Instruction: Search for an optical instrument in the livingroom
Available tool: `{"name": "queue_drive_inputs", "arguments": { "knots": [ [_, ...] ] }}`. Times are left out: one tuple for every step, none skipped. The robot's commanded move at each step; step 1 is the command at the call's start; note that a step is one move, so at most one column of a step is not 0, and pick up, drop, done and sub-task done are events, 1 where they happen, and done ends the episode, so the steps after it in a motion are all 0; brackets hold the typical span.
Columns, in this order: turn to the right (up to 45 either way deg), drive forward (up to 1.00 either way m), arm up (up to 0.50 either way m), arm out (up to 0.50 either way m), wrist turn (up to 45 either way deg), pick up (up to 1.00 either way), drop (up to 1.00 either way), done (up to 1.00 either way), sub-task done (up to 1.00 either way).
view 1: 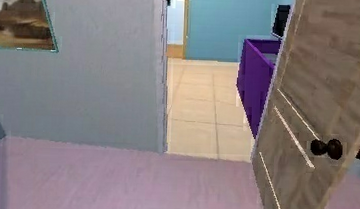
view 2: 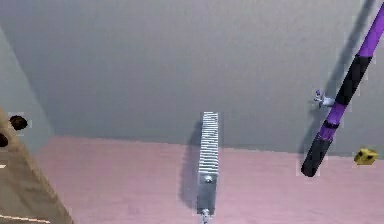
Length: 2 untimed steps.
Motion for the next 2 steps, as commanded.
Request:
{"name": "queue_drive_inputs", "arguments": {
  "knots": [
    [0.0,1.0,0.0,0.0,0.0,0.0,0.0,0.0,0.0],
    [0.0,0.5,0.0,0.0,0.0,0.0,0.0,0.0,0.0]
  ]
}}
